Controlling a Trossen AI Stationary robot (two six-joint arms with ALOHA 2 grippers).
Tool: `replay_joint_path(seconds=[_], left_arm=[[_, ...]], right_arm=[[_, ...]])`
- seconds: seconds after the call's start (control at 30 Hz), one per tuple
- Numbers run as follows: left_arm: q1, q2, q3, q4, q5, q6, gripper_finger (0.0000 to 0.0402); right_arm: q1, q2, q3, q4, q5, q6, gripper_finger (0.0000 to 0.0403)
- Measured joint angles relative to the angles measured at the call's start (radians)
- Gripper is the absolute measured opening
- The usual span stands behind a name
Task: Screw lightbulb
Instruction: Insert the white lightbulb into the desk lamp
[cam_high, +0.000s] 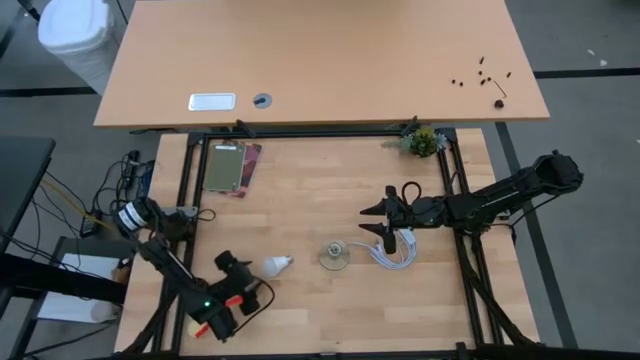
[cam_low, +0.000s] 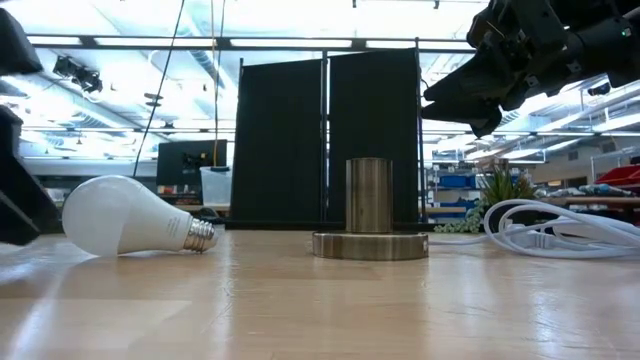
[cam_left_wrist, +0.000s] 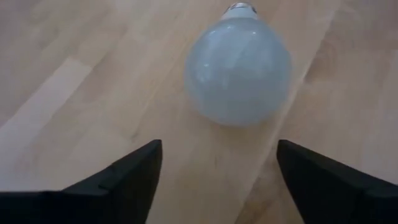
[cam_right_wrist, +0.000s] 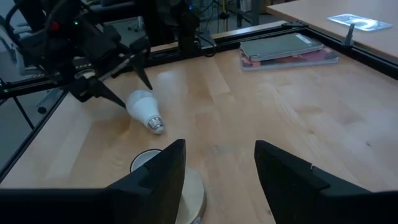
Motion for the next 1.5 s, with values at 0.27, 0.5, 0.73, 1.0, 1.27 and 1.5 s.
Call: replay_joint_path(seconds=[0.27,0.5,0.73,1.0,1.27,1.5], left_arm=[[0.076,0.000,-0.030,0.167,-0.063,0.199,0.0382],[0.148,0.000,-0.052,0.285,-0.068,0.325,0.0369],[0.187,0.013,-0.051,0.343,-0.062,0.421,0.0335],[0.196,0.024,-0.051,0.347,-0.045,0.422,0.0280],[0.210,0.024,0.013,0.336,0.015,0.497,0.0280],[0.269,0.024,0.140,0.223,0.066,0.648,0.0282]], right_arm=[[0.001,0.000,0.000,0.000,0.000,0.003,0.0202],[0.001,0.000,0.000,0.000,0.000,0.003,0.0202],[0.001,0.000,0.000,-0.001,0.000,0.003,0.0202],[0.001,0.000,0.000,-0.001,0.000,0.003,0.0202],[0.005,0.000,0.000,-0.006,0.000,0.038,0.0202],[0.060,0.000,0.000,-0.017,0.027,0.054,0.0202]])
